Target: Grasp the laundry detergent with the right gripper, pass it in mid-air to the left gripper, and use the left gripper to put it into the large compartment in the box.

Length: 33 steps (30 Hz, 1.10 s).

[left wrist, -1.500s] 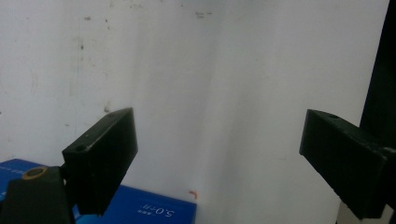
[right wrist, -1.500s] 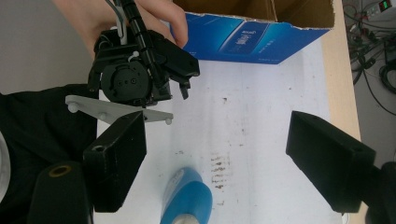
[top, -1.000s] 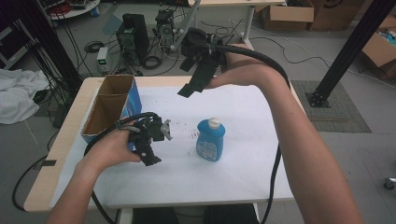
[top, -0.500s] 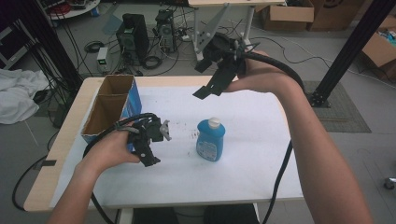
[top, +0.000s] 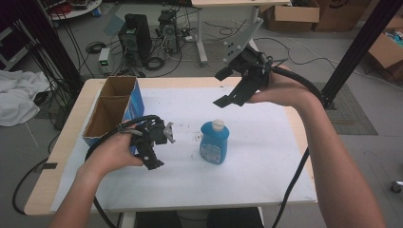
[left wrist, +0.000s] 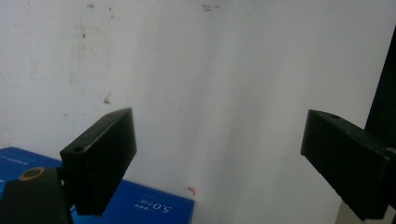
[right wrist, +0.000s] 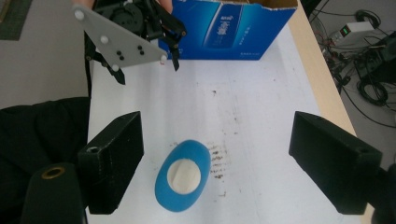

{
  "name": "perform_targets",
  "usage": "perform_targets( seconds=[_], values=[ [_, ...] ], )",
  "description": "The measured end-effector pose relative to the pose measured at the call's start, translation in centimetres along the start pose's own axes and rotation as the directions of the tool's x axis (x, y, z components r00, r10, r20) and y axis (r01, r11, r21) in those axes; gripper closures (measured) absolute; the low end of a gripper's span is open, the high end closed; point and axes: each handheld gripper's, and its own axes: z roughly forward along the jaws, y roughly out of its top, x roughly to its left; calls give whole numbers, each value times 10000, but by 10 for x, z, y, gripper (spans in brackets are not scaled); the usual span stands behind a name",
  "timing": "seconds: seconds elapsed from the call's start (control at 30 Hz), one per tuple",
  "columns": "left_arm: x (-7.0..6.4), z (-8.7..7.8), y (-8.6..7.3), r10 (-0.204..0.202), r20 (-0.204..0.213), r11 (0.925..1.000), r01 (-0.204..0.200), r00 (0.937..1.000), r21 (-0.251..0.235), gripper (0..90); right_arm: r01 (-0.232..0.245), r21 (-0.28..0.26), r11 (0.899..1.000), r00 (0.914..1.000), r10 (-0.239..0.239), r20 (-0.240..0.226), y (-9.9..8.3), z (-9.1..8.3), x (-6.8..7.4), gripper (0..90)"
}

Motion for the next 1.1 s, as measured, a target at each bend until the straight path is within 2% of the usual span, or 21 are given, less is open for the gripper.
perform_targets(
  seconds=[0.67, 0.8, 1.1],
  values=[
    [0, 6, 7, 85, -63, 9999, -85, 9999, -54, 111, -606, -228, 9979, 9982, 607, 31, -63, 6, 6, 165],
    [0, 5, 7, 17, -87, 9999, -18, 10000, -117, 111, -751, -353, 9965, 9972, 752, -7, -78, 11, 9, 164],
    [0, 8, 7, -22, -50, 9999, 21, 10000, -120, 110, -939, -256, 9953, 9956, 938, -63, -100, 24, 15, 160]
  ],
)
